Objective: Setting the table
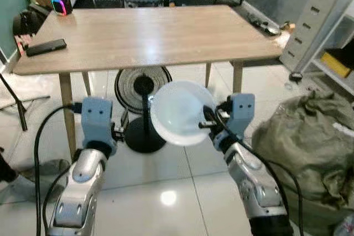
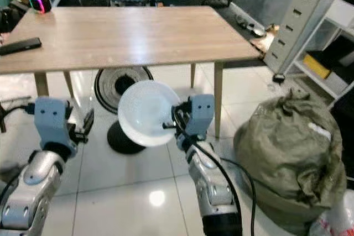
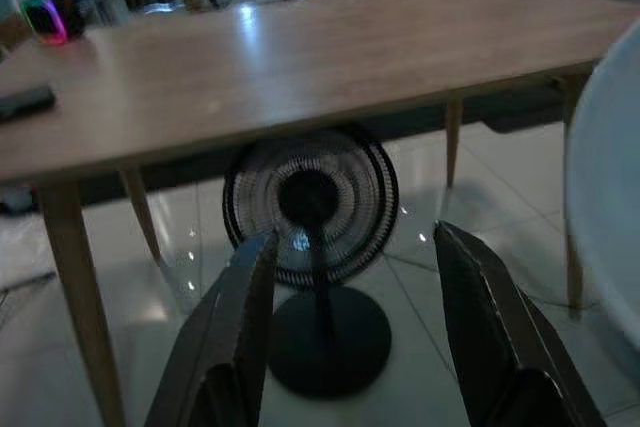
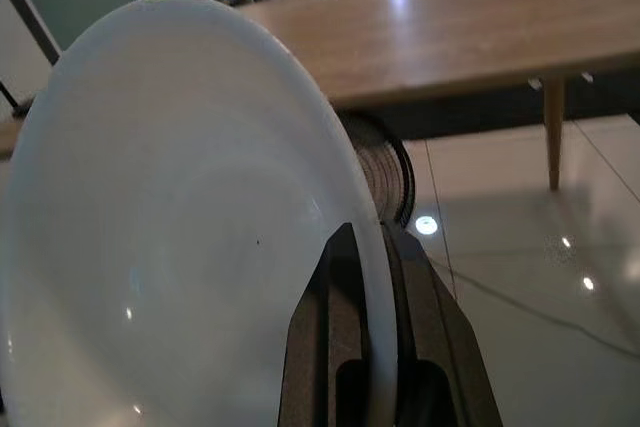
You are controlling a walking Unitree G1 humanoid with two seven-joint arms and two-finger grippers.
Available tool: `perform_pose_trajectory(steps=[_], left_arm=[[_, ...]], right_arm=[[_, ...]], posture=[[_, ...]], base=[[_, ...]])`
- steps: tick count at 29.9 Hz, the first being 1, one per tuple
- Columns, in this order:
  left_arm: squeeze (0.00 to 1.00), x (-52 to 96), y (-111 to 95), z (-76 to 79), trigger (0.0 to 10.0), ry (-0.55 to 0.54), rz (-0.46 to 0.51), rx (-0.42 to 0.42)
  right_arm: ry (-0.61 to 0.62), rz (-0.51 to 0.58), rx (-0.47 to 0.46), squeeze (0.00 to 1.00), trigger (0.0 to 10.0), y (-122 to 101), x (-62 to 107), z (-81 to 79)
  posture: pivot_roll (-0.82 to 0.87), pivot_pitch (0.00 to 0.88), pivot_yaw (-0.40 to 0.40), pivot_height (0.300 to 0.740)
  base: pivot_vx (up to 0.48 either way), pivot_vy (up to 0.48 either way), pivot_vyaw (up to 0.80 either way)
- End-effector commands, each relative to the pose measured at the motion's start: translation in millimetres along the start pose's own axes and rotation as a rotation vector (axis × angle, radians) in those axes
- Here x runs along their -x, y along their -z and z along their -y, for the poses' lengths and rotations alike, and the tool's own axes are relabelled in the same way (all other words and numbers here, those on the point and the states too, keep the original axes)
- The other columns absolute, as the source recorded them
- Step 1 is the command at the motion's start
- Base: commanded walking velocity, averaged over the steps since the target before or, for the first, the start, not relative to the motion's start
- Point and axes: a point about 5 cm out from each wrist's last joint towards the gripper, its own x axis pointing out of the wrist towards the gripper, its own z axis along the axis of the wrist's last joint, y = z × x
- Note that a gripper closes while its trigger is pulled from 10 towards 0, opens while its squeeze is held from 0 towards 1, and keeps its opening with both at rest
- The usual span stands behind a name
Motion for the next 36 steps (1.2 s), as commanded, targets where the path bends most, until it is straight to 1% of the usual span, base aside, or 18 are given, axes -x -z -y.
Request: perform_pose_trajectory(steps=[1, 8, 19, 28, 36], left_arm=[[0.0, 1.5, -0.2, 2.3, 10.0, 0.008, -0.011, -0.006], [0.0, -6.2, -13.0, 7.7, 10.0, 0.045, 0.036, -0.021], [0.0, -10.1, -20.5, 15.1, 10.0, 0.062, 0.057, -0.011], [0.0, -9.9, -19.4, 16.1, 10.0, 0.063, 0.055, -0.006], [0.0, -9.0, -19.4, 14.8, 10.0, 0.053, 0.053, -0.007]], right_arm=[[-0.018, 0.032, 0.021, 0.0, 10.0, -5.4, 0.6, -1.1], [-0.066, 0.084, 0.043, 0.0, 10.0, -20.1, 0.6, -7.2], [-0.054, 0.11, 0.06, 0.0, 10.0, -30.3, 0.5, -4.9], [-0.052, 0.114, 0.055, 0.0, 10.0, -31.2, 0.1, -5.0], [-0.066, 0.107, 0.047, 0.0, 10.0, -29.5, 0.1, -8.2]], posture=[[0.0, 0.0, 0.069, 0.74], [0.0, 0.0, 0.084, 0.74], [-0.01, 0.0, 0.079, 0.74], [-0.01, 0.0, 0.073, 0.74], [-0.01, 0.0, 0.069, 0.74]], base=[[0.48, 0.0, 0.0], [0.48, 0.0, 0.0], [0.48, 0.0, 0.0], [0.48, 0.0, 0.0], [0.48, 0.0, 0.0]])
